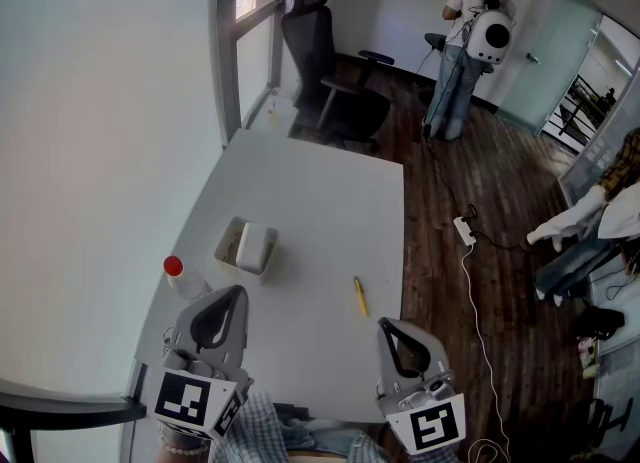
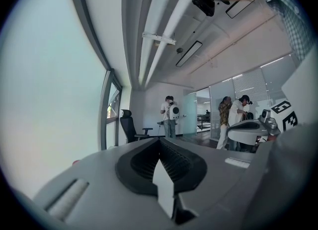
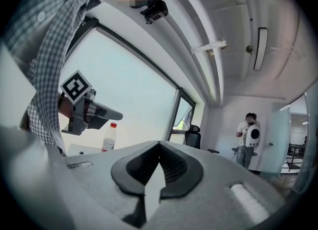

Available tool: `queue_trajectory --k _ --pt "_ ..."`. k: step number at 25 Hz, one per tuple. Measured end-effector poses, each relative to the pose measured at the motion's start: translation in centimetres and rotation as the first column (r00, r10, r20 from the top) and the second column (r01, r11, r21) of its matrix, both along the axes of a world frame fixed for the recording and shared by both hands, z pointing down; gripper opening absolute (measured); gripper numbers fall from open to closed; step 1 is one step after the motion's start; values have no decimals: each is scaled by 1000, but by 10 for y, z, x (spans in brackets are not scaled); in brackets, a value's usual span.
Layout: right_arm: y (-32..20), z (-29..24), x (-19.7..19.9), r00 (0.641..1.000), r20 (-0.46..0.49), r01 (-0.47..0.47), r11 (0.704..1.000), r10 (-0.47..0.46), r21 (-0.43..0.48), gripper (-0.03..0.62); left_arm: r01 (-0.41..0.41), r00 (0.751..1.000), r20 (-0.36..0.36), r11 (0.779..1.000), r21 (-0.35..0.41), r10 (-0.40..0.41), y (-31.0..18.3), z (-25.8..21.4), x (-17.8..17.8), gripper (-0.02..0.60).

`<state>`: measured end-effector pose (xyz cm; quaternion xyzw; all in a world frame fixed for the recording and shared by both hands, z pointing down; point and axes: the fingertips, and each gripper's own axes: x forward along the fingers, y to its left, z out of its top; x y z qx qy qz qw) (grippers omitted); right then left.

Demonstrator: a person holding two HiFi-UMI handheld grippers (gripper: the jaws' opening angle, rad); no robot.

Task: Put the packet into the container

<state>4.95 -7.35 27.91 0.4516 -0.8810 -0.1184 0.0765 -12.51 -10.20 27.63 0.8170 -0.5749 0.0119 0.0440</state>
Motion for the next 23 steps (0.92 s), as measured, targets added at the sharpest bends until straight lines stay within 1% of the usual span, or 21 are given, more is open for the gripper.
queue_trajectory --k 23 --pt "-3 7 1 1000 -8 16 1000 -16 -13 -3 -4 1000 2 1000 -17 4 -2 8 5 3"
